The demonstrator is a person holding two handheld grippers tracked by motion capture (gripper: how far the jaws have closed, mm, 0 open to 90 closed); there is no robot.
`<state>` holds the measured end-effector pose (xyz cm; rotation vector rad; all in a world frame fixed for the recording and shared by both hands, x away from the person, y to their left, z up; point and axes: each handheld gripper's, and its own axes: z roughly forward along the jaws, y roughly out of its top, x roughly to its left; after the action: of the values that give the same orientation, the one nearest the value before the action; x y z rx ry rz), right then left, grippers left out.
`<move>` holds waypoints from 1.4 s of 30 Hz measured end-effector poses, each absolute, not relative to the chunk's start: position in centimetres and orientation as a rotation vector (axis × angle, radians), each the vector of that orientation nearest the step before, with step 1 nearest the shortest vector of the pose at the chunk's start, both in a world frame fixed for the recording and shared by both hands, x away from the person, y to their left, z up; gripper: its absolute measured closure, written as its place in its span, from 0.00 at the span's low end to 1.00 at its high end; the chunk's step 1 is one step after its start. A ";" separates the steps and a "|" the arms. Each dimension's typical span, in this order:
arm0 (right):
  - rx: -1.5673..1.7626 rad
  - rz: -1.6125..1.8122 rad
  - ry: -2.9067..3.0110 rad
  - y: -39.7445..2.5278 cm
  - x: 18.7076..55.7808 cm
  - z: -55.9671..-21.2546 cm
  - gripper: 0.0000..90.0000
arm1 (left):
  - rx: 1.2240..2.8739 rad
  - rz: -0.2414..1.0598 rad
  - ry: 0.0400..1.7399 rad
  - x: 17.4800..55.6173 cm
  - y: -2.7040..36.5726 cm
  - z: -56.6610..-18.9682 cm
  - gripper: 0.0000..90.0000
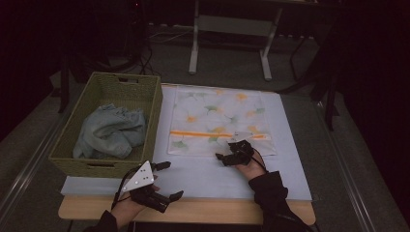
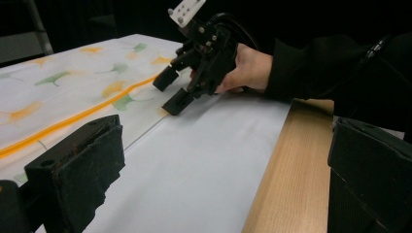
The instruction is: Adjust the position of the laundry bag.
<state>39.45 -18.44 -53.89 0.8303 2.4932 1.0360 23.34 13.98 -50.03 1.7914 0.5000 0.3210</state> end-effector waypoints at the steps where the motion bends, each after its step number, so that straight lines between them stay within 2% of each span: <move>1: 0.833 1.034 2.490 -18.4 39.5 -53.9 0.27 | 1.792 0.320 0.499 23.3 14.0 -50.0 0.01; 10: 0.891 1.055 2.508 -18.6 40.4 -53.9 0.34 | 1.792 0.317 0.502 23.4 13.9 -50.1 0.01; 14: 0.896 1.040 2.530 -18.5 40.5 -53.6 0.44 | 1.792 0.315 0.503 23.4 13.9 -50.1 0.01; 16: 0.896 1.041 2.536 -18.4 40.5 -53.5 0.54 | 1.791 0.315 0.505 23.4 13.9 -50.1 0.01; 18: 0.885 1.041 2.545 -18.2 40.3 -53.4 0.68 | 1.791 0.315 0.505 23.4 13.9 -50.1 0.01; 21: 0.872 1.040 2.553 -18.0 40.2 -53.3 0.81 | 1.792 0.316 0.505 23.3 13.9 -50.1 0.01; 23: 0.869 1.033 2.552 -17.8 40.1 -53.3 0.96 | 1.793 0.315 0.506 23.4 13.9 -50.1 0.01; 24: 0.858 1.029 2.550 -17.8 40.1 -53.3 0.99 | 1.793 0.316 0.505 23.3 13.9 -50.1 0.01; 42: 0.825 1.035 2.567 -17.8 39.2 -51.0 1.00 | 1.789 0.319 0.508 23.4 14.0 -50.1 0.01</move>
<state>39.20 -17.85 -51.00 0.8251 2.5669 1.0350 23.42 13.99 -50.09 1.7887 0.5082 0.3186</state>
